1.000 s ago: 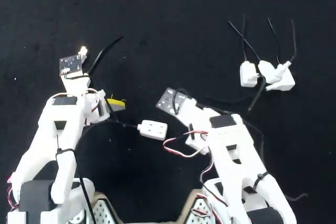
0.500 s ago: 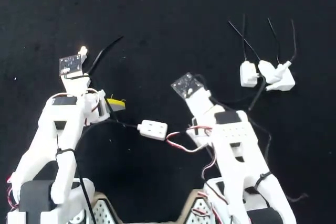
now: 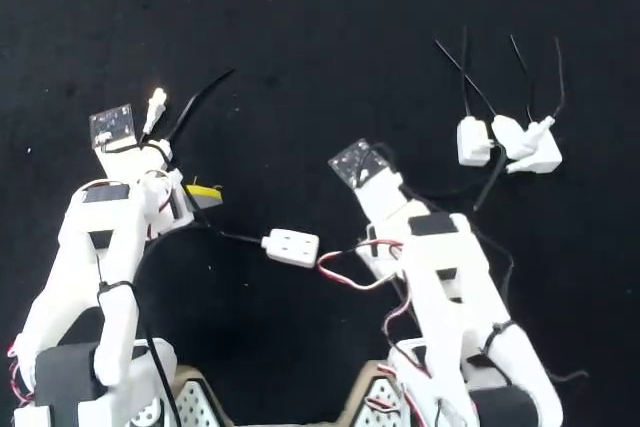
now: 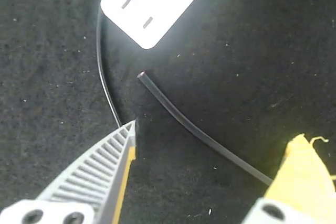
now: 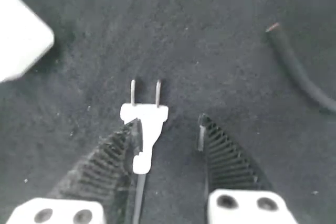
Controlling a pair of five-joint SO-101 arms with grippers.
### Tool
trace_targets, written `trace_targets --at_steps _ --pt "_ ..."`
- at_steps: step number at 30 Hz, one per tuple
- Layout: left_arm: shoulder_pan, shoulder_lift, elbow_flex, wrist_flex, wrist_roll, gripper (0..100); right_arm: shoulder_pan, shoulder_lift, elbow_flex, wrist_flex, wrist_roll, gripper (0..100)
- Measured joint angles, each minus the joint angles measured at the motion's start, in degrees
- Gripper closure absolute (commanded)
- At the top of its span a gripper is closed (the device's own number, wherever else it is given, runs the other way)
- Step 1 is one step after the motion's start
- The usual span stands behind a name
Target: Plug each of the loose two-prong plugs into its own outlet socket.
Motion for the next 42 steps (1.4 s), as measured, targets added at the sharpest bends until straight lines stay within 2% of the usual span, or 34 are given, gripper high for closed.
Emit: trace_targets --at_steps 6,14,18,27,32,42 --pt "0.00 0.00 0.00 0.00 0.00 58 -0.53 5.10 -1.85 -0.09 -0.09 84.3" --pt "0.00 0.00 0.00 -0.44 0.00 58 -8.00 4.75 -0.44 3.34 0.00 85.5" --pt "0.00 0.00 0.00 -0.44 0.00 58 -8.97 4.75 -0.44 3.43 0.00 99.3" --pt "0.00 0.00 0.00 -0.44 0.00 58 -7.38 4.75 -3.34 9.49 0.09 98.5" --pt "0.00 0.00 0.00 -0.44 0.00 58 -6.59 4.75 -3.69 9.76 2.64 88.3" --pt "0.00 0.00 0.00 -0.44 0.00 58 -6.59 4.75 -3.60 10.81 5.63 96.8"
